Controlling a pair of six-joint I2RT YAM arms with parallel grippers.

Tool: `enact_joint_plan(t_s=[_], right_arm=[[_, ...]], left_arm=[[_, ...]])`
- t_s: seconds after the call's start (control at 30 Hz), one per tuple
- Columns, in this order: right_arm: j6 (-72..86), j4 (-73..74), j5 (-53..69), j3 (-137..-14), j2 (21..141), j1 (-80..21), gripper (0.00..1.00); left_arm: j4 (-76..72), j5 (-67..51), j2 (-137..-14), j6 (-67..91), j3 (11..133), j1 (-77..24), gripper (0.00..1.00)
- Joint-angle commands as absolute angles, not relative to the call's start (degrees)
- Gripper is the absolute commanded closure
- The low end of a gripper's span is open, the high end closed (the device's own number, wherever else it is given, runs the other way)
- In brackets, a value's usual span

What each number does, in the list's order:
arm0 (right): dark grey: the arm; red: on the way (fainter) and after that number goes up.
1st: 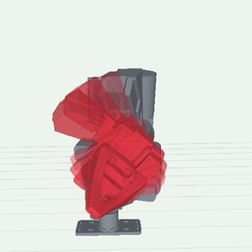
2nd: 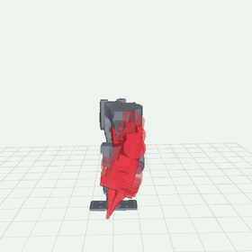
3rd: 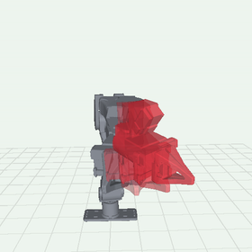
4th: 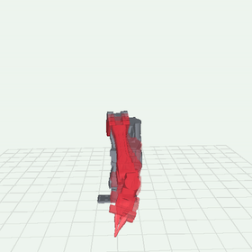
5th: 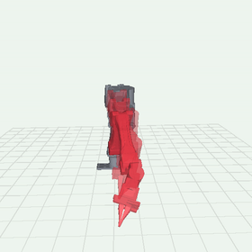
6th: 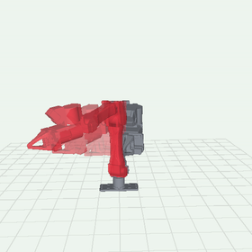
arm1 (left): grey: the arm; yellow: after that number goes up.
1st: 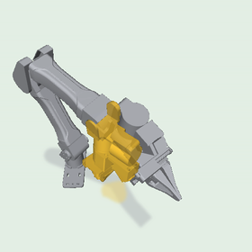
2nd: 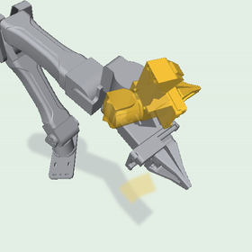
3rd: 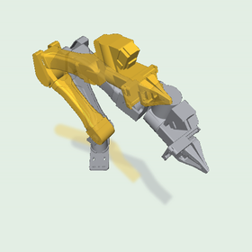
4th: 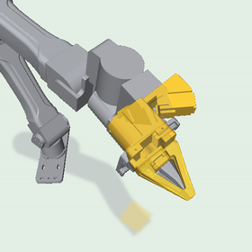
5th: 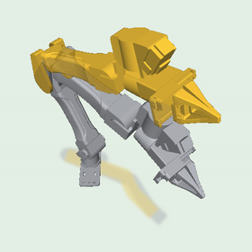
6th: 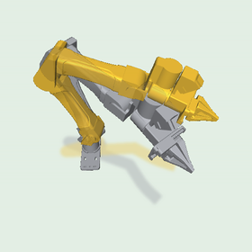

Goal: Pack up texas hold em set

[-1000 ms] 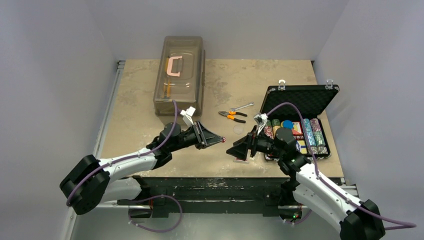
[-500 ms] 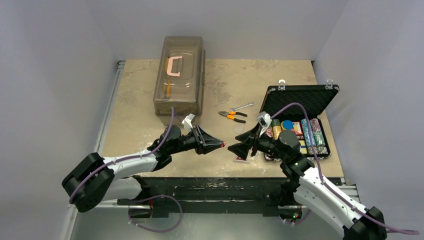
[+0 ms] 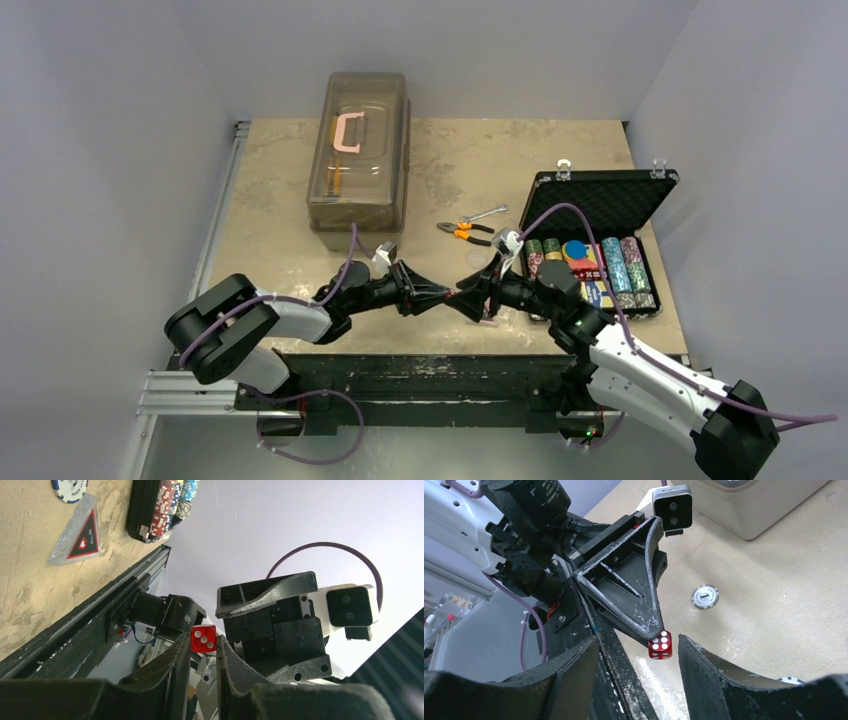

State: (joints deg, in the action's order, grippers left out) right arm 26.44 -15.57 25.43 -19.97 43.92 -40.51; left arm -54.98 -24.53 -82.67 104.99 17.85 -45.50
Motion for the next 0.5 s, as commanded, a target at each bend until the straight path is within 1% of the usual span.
enact_joint_plan(t_s=[0.0, 0.2, 0.33, 0.47], right_arm=[[24.13, -17.73, 21.88, -22.18, 44.61, -41.16, 0.42], [22.54, -14.41, 16.63, -21.86, 45.32, -41.25, 0.42], [22.44, -14.89, 16.87, -21.00, 45.11, -41.48, 0.49], [22.55, -15.92, 19.10, -21.00, 45.51, -41.79, 0.51]], left_arm=[[-71.32, -24.64, -85.78, 109.70, 17.28, -46.42, 1.00], [-71.85, -23.85, -86.44, 109.82, 17.16, -47.01, 1.00], [-70.02, -23.64, -85.38, 109.24, 17.20, -47.02, 1.00], [-69.44, -23.56, -85.47, 109.16, 17.40, -47.02, 1.00]])
